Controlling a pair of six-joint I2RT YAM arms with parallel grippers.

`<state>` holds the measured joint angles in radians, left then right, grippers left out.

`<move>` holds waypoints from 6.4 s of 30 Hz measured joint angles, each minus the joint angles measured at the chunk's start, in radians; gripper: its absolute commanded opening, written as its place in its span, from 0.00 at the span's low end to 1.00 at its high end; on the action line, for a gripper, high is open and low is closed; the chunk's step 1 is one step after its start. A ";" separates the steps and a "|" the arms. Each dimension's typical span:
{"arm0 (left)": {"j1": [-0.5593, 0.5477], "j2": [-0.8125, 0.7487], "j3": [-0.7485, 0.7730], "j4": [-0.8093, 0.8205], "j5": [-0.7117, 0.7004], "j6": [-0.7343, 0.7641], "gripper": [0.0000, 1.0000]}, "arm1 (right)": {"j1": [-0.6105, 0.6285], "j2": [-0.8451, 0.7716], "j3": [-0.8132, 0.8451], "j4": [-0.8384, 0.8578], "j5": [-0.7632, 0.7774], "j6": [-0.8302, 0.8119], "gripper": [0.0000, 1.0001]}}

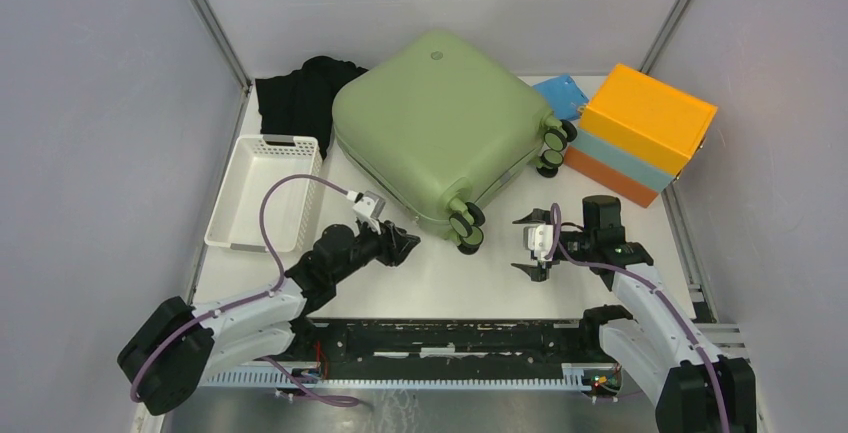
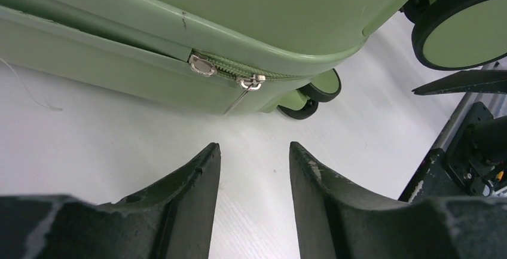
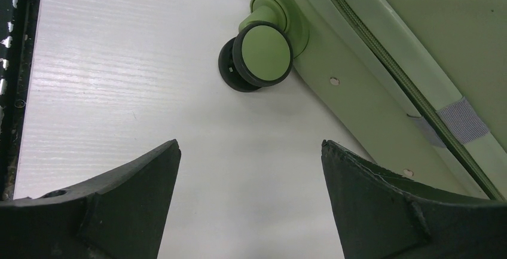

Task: Open, take out, and arrange the luggage
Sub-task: Unzip the luggage at the center of the board.

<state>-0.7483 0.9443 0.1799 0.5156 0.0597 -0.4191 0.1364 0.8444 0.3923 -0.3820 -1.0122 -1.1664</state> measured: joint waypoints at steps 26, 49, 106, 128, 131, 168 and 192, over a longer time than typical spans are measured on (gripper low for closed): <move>0.064 0.225 0.000 0.285 0.080 0.092 0.42 | -0.012 0.006 0.000 -0.001 0.000 -0.011 0.95; 0.074 0.280 0.019 0.328 0.082 0.092 0.19 | -0.014 0.008 0.000 -0.001 -0.001 -0.018 0.96; 0.086 0.299 0.117 0.184 0.306 -0.082 0.02 | -0.014 0.010 -0.062 0.035 -0.073 -0.010 0.93; -0.040 0.302 0.121 0.190 0.118 -0.177 0.02 | 0.015 0.023 -0.096 0.164 -0.086 0.114 0.91; -0.062 0.303 0.123 0.188 0.082 -0.184 0.02 | 0.025 0.024 -0.098 0.178 -0.086 0.126 0.90; -0.348 0.428 0.272 0.100 -0.374 -0.335 0.07 | 0.149 0.027 -0.142 0.324 -0.006 0.225 0.88; -0.413 0.443 0.302 0.079 -0.346 -0.377 0.36 | 0.163 0.032 -0.146 0.390 0.021 0.269 0.86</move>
<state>-1.1610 1.3869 0.4816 0.5945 -0.2863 -0.7956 0.2993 0.8764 0.2462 0.0078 -0.9913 -0.8970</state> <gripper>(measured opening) 0.324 0.855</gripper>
